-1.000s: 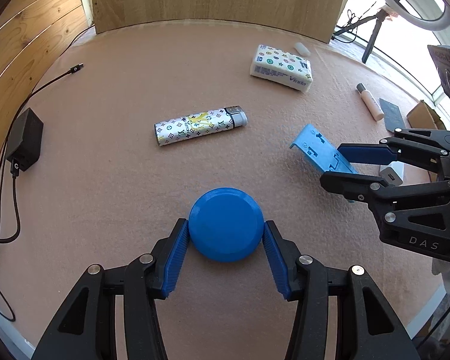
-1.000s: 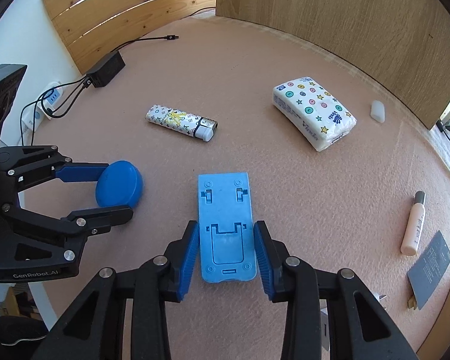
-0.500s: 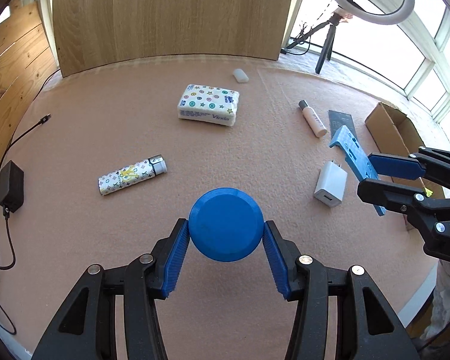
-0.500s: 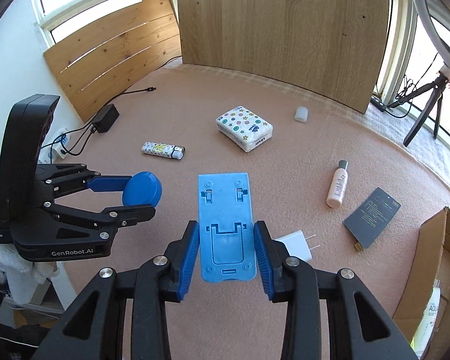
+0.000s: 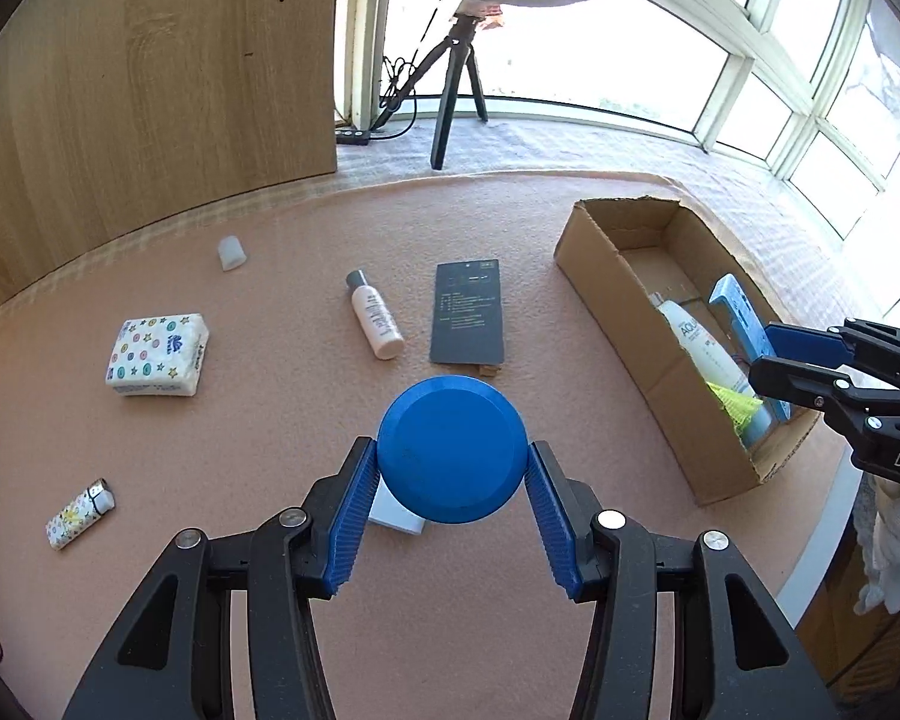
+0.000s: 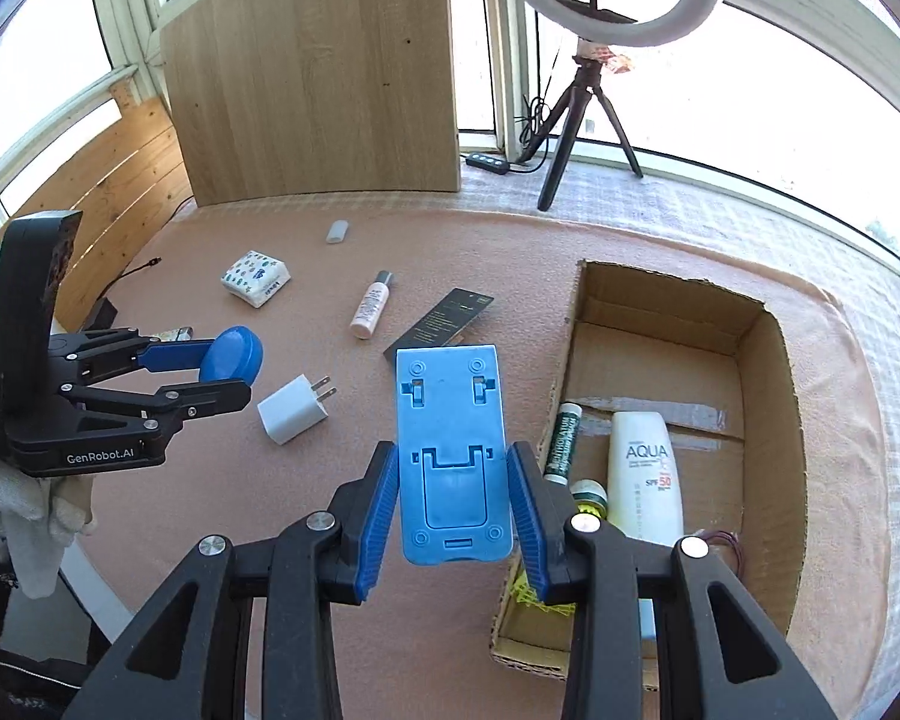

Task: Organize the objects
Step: 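Carry the blue disc and phone stand into the box and open both grippers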

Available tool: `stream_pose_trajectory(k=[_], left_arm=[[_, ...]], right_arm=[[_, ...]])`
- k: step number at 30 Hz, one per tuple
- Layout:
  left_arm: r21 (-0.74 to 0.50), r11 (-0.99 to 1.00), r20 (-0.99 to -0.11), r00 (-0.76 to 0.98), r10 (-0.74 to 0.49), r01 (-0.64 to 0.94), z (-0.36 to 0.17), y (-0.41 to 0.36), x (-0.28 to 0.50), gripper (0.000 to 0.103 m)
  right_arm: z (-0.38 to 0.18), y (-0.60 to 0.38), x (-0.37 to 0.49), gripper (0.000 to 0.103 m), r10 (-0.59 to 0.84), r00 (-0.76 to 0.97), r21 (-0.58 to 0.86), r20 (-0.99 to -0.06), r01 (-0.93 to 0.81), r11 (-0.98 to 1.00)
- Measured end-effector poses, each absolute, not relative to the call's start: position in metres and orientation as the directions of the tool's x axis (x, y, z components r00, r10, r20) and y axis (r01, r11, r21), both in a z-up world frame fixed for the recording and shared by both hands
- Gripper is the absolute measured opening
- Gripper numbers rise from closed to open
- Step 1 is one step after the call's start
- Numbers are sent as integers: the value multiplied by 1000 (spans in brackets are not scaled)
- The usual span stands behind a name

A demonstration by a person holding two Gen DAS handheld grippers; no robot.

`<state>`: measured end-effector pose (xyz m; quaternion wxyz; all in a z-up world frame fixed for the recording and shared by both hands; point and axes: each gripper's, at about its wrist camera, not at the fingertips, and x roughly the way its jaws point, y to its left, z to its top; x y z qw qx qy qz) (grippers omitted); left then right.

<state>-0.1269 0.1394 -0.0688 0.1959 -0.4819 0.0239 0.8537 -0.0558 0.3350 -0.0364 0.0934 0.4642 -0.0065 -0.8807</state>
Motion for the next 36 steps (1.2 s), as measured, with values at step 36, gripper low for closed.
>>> stream_pose_trajectory(k=[36], left_arm=[[-123, -814, -829, -393, 399, -567, -74, 344, -183, 65]], right_arm=[[-58, 473, -18, 67, -56, -559, 120, -827, -78, -990]])
